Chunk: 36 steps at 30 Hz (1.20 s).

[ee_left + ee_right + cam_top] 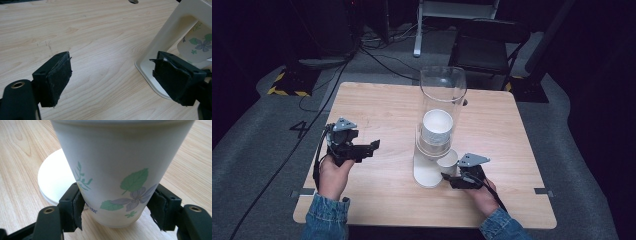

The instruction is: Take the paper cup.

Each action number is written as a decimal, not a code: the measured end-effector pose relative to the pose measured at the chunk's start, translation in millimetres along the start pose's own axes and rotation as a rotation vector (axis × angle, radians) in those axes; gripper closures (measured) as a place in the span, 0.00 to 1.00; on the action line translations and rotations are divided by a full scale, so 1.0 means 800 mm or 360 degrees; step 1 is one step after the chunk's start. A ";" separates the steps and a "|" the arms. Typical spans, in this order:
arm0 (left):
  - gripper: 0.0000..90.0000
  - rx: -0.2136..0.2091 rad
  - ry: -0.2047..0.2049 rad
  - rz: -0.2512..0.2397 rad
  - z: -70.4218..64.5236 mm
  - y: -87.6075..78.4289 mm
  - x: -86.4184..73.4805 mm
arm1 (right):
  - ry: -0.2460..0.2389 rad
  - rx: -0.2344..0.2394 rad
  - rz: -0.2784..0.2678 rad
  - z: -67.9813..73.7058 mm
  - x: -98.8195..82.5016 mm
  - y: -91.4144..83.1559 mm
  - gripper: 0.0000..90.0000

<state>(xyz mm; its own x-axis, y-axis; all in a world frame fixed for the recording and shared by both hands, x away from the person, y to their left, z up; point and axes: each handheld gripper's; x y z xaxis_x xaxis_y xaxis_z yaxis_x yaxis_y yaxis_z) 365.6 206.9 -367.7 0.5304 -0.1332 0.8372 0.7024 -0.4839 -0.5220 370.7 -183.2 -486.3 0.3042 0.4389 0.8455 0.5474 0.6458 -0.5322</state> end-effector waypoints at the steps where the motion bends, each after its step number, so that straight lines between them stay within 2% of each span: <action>1: 0.17 -0.0002 -0.0001 -0.0001 -0.001 0.001 0.001 | 0.0009 -0.0009 -0.0004 -0.002 -0.001 -0.004 0.39; 9: 0.17 -0.0011 0.0011 0.0004 -0.002 0.004 0.003 | 0.0031 -0.0028 -0.0023 -0.011 0.000 -0.015 0.39; 13: 0.17 -0.0007 0.0007 0.0001 -0.002 0.004 0.003 | 0.0068 -0.0037 -0.0056 -0.022 0.003 -0.026 0.39; 20: 0.17 -0.0002 0.0006 -0.0001 -0.001 0.002 0.003 | 0.0120 -0.0117 -0.0149 -0.046 0.009 -0.049 0.39; 27: 0.17 0.0004 0.0006 -0.0004 -0.001 0.001 0.002 | 0.0151 -0.0155 -0.0197 -0.061 0.012 -0.065 0.39; 30: 0.18 0.0012 0.0018 -0.0005 -0.002 0.000 0.001 | 0.0192 -0.0194 -0.0252 -0.074 0.015 -0.077 0.39; 35: 0.18 0.0058 0.0088 0.0011 -0.005 -0.001 -0.003 | 0.0229 -0.0227 -0.0287 -0.089 0.016 -0.087 0.39; 36: 0.18 0.0041 0.0088 0.0009 -0.006 -0.001 -0.004 | 0.0235 -0.0237 -0.0294 -0.092 0.016 -0.089 0.39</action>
<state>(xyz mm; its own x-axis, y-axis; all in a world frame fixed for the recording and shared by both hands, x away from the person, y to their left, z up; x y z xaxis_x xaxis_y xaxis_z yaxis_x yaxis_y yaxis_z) 360.6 203.7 -369.3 0.5077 -0.1839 0.8417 0.7121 -0.4604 -0.5301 393.2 -269.7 -434.2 0.2927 0.2194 0.9307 0.7095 0.6027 -0.3652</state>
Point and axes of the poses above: each handheld gripper's, and its own axes: y roughly forward along the jaws, x roughly out of its top, z roughly to its left, and after that the axes turned 6 degrees about -z, right-handed
